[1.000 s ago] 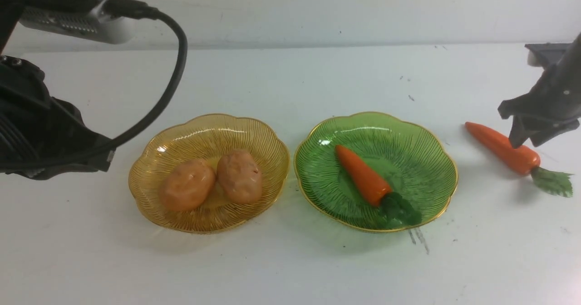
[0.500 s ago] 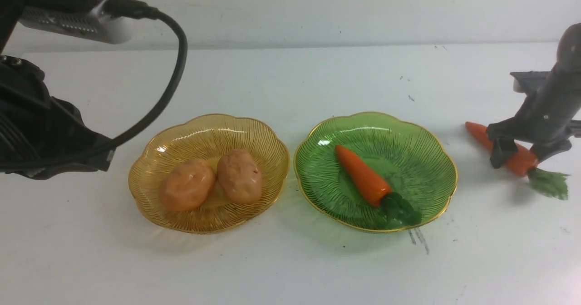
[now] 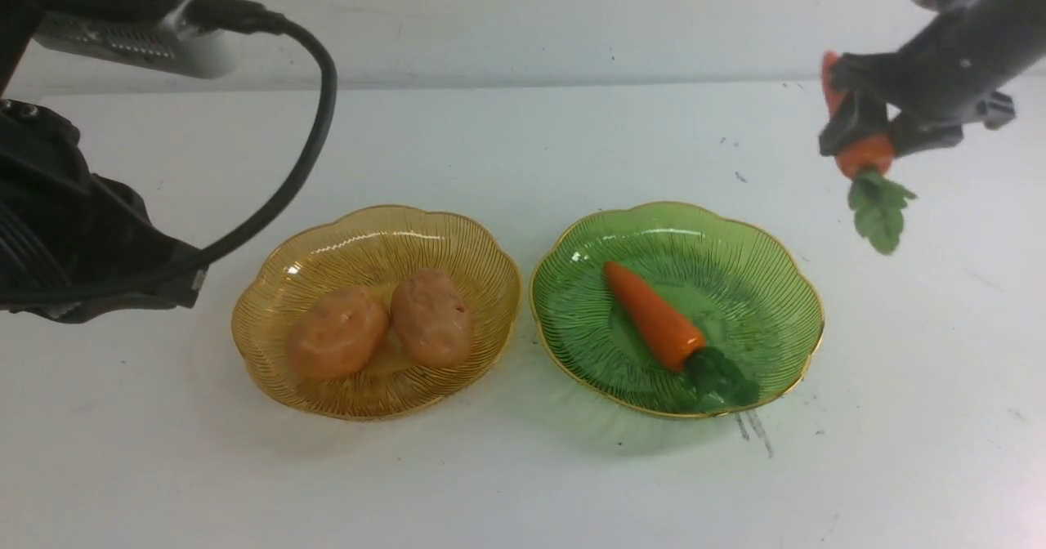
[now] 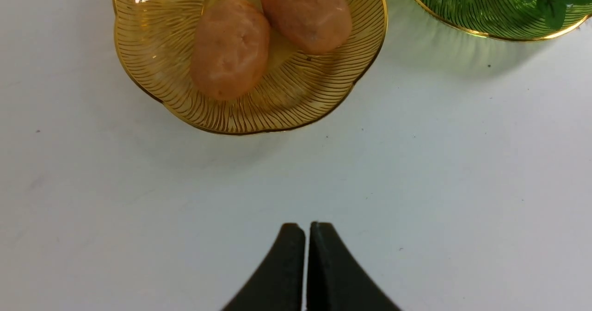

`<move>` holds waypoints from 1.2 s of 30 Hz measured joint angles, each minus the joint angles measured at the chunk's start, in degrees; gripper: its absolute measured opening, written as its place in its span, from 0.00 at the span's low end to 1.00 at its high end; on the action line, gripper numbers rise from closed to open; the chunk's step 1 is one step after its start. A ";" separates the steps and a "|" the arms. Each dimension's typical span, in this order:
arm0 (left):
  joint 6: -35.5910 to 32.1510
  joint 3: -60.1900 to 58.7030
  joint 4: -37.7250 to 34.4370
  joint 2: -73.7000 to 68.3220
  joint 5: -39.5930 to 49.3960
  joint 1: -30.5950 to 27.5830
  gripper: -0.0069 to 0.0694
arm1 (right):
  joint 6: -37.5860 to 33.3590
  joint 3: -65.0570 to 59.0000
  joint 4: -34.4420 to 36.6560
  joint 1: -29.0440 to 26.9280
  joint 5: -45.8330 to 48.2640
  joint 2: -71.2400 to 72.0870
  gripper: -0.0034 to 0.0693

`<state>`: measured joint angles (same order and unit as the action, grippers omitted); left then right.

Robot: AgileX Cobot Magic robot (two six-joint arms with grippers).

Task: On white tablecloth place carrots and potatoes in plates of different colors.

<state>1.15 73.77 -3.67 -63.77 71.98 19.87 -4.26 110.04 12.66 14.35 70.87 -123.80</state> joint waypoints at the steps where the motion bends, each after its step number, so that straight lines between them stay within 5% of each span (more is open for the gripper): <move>1: 0.00 0.00 0.00 0.00 0.00 0.00 0.09 | 0.73 0.00 -1.21 1.11 0.00 -0.73 0.66; 4: 0.00 0.00 0.00 0.00 0.00 0.00 0.09 | 1.75 0.00 -4.43 3.55 0.00 -1.27 0.89; 8: 0.00 0.00 0.00 0.00 0.00 0.00 0.09 | 3.53 -0.07 -5.30 4.15 0.06 0.86 0.97; 11: -0.24 0.00 0.00 0.00 0.00 0.00 0.09 | 4.26 -0.24 -4.62 4.15 0.20 6.69 0.86; 13: -0.47 0.00 0.00 0.06 0.00 0.00 0.09 | 4.75 -0.24 -4.53 4.17 0.25 12.62 0.69; 17: -1.15 0.00 0.00 0.17 0.00 0.00 0.09 | 6.64 -0.24 -7.55 4.22 0.86 30.70 0.12; 23: -1.15 0.00 0.07 0.62 0.00 0.00 0.09 | 6.95 -6.78 -8.86 4.22 0.46 54.60 0.03; 29: -1.15 0.00 0.02 0.62 0.00 0.00 0.09 | 7.12 -42.20 -11.11 4.22 -23.93 86.24 0.03; 36: -1.15 -0.12 0.02 0.87 0.00 0.00 0.09 | 15.45 -79.77 -14.18 4.22 -48.65 118.04 0.03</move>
<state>0.00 73.65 -3.65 -62.90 71.98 19.87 11.18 30.27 -1.52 18.57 22.22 -5.75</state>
